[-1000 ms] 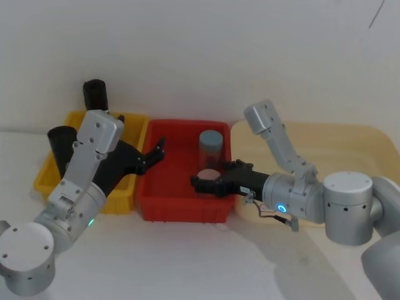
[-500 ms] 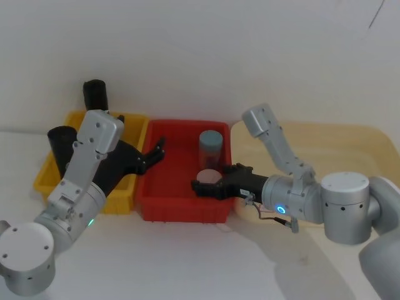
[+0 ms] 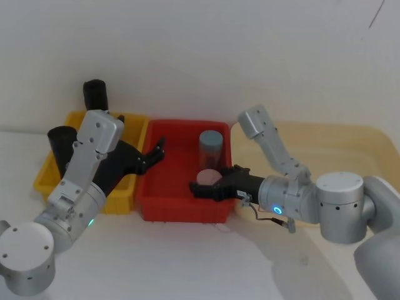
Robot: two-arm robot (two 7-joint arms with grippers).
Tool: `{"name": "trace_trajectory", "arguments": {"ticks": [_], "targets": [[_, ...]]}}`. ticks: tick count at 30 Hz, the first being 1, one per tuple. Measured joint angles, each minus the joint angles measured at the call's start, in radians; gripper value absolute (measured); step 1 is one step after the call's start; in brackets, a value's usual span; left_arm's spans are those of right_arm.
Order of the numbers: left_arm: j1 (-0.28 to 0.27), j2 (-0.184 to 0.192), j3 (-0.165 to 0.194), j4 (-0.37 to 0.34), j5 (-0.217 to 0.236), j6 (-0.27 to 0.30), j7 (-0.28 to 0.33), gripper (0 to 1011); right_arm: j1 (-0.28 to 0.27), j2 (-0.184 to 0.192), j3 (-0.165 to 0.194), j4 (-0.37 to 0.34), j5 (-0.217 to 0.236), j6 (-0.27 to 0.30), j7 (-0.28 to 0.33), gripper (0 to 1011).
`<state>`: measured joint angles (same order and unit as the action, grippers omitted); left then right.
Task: Pick up the garbage bag with the one hand and transfer it to the other hand.
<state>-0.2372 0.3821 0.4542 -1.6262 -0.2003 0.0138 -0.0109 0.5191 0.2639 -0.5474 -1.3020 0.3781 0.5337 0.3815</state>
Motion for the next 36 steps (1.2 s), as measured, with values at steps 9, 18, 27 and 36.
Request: {"name": "trace_trajectory", "arguments": {"ticks": [9, 18, 27, 36], "targets": [[0.000, 0.000, 0.000, 0.000, 0.000, 0.000, 0.000, 1001, 0.002, -0.006, -0.002, 0.009, -0.008, 0.002, 0.001, 978], [0.000, 0.000, 0.000, 0.000, 0.000, 0.000, 0.000, 1000, 0.003, -0.008, -0.003, 0.012, -0.011, 0.003, 0.002, 793], [0.000, 0.000, 0.000, 0.000, 0.000, 0.000, 0.000, 1000, 0.004, -0.009, -0.004, 0.014, -0.012, 0.004, 0.002, 650], [0.000, 0.000, 0.000, 0.000, 0.000, 0.000, 0.000, 1000, -0.001, -0.008, 0.000, 0.006, -0.013, 0.005, 0.000, 650]]}}
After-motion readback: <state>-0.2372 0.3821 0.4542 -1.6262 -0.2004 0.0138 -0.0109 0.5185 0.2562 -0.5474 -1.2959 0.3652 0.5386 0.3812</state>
